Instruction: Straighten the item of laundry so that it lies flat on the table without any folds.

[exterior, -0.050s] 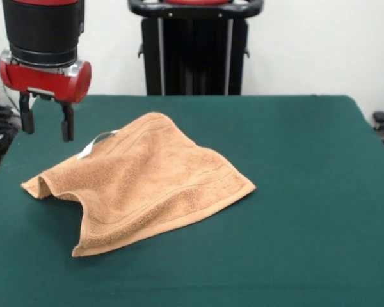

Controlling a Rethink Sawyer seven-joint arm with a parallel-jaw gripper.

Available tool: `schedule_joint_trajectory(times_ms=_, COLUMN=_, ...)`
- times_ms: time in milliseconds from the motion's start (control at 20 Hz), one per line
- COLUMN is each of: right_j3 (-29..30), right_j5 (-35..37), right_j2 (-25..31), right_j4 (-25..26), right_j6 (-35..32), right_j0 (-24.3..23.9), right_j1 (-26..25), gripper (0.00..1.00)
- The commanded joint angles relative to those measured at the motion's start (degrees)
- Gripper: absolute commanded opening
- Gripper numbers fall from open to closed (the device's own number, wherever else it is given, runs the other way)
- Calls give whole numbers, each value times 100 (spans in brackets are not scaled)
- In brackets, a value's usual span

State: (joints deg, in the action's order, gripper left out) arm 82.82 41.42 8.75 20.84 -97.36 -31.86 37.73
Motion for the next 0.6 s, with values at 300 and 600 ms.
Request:
schedule_joint_trajectory(times_ms=300, right_j3=1068, right_j5=48, right_j2=510, right_j4=-51, right_j6=238, right_j0=6, right_j1=-90, gripper=100)
schedule_joint_trajectory(times_ms=600, right_j3=1115, right_j5=39, right_j2=512, right_j4=-29, right_j6=245, right_j0=1, right_j1=-51, gripper=100)
